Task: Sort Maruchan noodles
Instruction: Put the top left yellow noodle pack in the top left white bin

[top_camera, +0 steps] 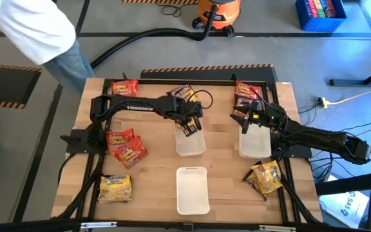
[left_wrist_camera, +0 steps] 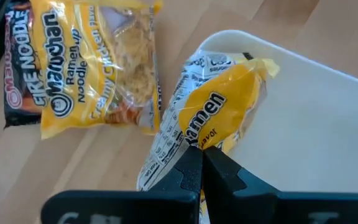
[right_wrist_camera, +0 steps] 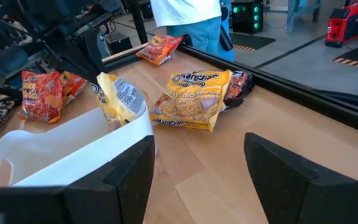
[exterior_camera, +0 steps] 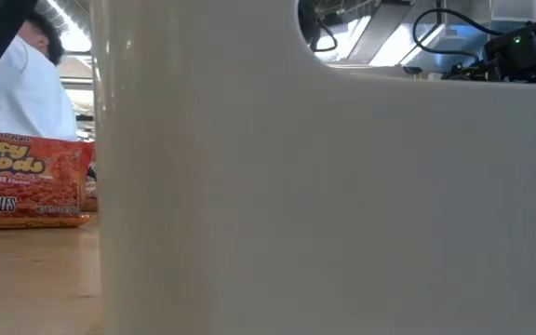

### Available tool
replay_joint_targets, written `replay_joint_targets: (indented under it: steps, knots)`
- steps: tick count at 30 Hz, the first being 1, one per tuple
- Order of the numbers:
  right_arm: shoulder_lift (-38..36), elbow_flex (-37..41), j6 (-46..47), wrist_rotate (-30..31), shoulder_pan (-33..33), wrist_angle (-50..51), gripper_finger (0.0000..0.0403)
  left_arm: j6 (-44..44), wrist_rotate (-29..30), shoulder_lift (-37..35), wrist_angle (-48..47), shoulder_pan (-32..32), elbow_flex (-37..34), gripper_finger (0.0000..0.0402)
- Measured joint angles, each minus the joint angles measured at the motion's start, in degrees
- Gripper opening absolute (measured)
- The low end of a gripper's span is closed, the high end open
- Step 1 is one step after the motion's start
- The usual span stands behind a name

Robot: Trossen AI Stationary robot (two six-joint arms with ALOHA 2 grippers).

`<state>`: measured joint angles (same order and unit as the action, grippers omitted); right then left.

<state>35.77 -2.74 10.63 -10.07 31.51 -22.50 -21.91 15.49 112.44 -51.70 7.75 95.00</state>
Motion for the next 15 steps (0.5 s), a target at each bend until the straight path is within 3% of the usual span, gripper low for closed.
replay_joint_targets:
  steps: [15]
  knots:
    - [0.0,0.0,0.0,0.0,0.0,0.3,0.0232,4.4,-0.4,0.5,0.4,0.4,0.0,0.0000]
